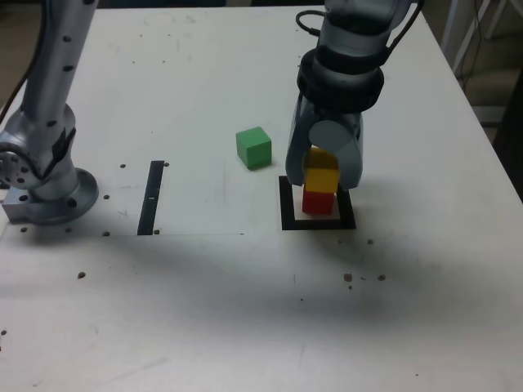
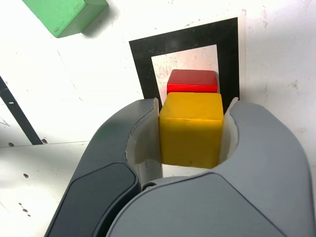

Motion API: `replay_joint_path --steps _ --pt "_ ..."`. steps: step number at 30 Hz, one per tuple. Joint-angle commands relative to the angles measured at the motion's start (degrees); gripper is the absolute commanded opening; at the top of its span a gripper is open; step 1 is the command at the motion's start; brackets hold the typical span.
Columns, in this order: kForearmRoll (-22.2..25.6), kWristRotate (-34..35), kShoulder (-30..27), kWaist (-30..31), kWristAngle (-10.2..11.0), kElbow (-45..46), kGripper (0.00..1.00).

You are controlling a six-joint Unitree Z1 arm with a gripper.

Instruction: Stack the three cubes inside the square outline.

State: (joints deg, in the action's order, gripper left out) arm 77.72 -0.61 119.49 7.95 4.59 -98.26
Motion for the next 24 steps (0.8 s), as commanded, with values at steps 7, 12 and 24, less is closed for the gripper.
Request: replay_joint_path --steps 7,12,24 --pt "0.36 -0.27 -0.37 -0.59 0.78 0.35 0.85" --pt "0.84 -0.34 -1.59 -1.16 1.62 0.4 0.94" --pt "4.36 0.17 -12.1 -4.85 4.48 5.94 0.99"
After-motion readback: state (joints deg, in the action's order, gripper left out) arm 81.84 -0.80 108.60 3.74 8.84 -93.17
